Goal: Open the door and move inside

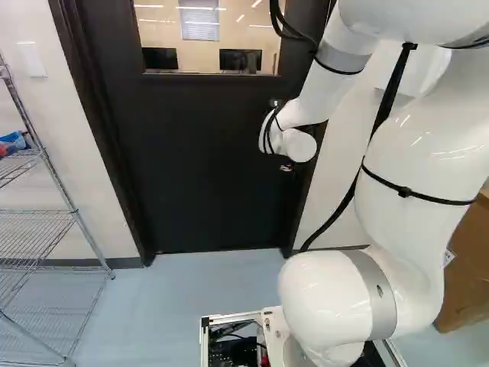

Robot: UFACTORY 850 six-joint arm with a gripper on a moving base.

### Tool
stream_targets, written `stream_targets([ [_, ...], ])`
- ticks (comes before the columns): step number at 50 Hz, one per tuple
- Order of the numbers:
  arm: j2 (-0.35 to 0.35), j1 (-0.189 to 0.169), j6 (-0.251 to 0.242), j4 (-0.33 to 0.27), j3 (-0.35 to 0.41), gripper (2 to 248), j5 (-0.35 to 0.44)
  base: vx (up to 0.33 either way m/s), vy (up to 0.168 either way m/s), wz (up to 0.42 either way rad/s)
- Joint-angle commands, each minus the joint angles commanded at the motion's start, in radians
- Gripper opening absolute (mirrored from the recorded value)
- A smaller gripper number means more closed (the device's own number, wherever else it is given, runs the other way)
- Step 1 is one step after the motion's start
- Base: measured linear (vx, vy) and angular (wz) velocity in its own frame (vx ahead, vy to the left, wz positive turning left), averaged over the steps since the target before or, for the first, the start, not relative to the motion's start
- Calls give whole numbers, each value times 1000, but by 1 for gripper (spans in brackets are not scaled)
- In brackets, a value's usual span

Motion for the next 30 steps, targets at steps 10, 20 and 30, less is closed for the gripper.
stream_targets([
  [10,-45,4,0,70,-49,247,0,0,0,0],
  [20,-89,8,0,81,-98,247,0,0,0,0],
  [30,-133,12,0,81,-148,247,0,0,0,0],
])
